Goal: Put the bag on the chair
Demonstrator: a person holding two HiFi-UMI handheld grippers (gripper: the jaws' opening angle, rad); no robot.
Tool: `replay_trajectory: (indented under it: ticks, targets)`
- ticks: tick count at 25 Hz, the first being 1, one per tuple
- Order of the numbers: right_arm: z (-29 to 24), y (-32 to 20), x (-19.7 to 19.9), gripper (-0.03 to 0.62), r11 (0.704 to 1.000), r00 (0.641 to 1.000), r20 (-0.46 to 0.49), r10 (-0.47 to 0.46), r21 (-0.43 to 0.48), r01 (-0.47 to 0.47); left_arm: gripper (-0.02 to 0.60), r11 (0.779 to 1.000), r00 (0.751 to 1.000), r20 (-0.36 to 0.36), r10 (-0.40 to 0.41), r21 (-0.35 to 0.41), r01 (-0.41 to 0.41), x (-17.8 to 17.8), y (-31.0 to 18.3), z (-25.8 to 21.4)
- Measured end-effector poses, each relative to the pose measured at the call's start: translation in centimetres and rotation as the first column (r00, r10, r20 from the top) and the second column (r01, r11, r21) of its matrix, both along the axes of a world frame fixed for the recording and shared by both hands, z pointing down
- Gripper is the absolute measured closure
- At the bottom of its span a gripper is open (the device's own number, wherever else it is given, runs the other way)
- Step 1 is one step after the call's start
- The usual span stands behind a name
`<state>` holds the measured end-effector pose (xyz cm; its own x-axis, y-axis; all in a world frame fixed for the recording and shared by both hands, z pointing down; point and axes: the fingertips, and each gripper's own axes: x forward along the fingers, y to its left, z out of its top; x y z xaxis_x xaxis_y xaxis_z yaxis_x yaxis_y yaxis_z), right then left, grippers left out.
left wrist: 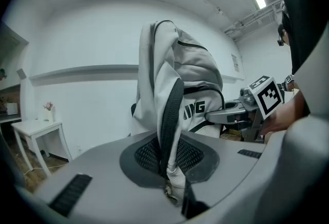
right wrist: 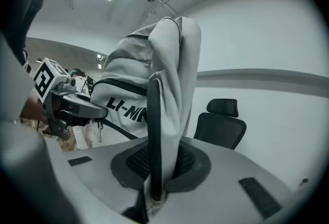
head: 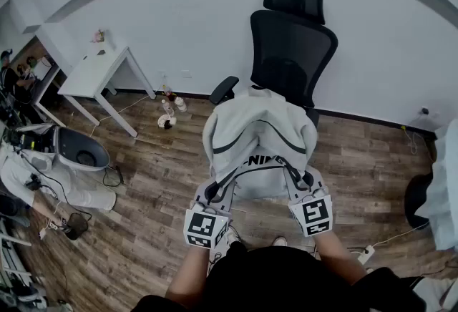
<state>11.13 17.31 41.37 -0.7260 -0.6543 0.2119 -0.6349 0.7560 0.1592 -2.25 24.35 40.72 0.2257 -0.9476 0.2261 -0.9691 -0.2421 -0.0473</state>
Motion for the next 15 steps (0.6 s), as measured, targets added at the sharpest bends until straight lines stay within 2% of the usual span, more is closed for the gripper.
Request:
replay_trajectory:
  ticks: [8, 15]
  targets:
    - [-0.9, 0.3, 0.1, 0.539, 0.999, 0.999, 0.037, -0.009, 0.040, 0.007, 0.531, 0.999, 1.000, 0.015, 0.007, 0.049, -0.007, 0.0, 0.2, -1.0]
    - [-2.1, -0.6, -1.1, 0.539, 0.998, 0.998, 0.058, -0.007, 0.056, 0.003, 0.532, 0.998, 1.000, 0.016, 0.012, 0.060, -0.013, -1.0, -0.7, -1.6]
